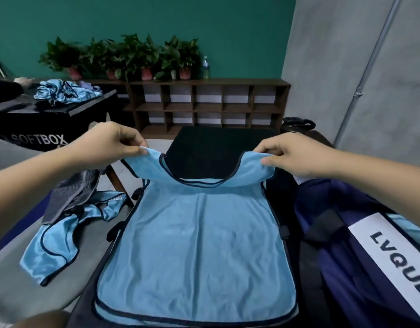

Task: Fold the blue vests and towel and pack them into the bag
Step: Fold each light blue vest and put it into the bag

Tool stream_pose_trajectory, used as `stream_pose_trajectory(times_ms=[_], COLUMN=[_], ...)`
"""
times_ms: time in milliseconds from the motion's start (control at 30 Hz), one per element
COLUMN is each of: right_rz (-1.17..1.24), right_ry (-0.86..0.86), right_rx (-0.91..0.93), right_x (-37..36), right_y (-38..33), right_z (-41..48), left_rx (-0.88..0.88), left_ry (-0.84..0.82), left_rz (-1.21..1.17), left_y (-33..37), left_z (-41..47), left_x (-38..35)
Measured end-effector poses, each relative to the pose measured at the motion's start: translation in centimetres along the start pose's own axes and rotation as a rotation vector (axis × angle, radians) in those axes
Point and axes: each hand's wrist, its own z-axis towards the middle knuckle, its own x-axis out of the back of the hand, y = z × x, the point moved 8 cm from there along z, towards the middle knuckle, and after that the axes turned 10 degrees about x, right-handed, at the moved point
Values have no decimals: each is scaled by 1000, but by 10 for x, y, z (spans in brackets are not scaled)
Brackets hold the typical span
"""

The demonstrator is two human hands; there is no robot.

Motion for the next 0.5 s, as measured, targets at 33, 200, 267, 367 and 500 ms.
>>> stream_pose_trajectory(times_ms=[33, 200, 267, 367, 500], right_rz=[3, 3, -29, -98, -191], right_ry=[-6, -40, -26, -40, -113], right_rx=[13, 95, 105, 98, 77], right_x=[-2, -21, -30, -52, -80], right_y=[-8, -43, -50, -53, -57], right_z=[-9, -53, -69, -92, -120], left_rx=[-4, -43, -54, -70, -127], left_ry=[-12, -85, -130, -163, -174], left_rz=[-5, -38, -28, -55, -35], left_y=[2, 5, 2, -3, -8], left_z=[-10, -57, -75, -102, -136], left_x=[-2, -16, -26, -40, -57])
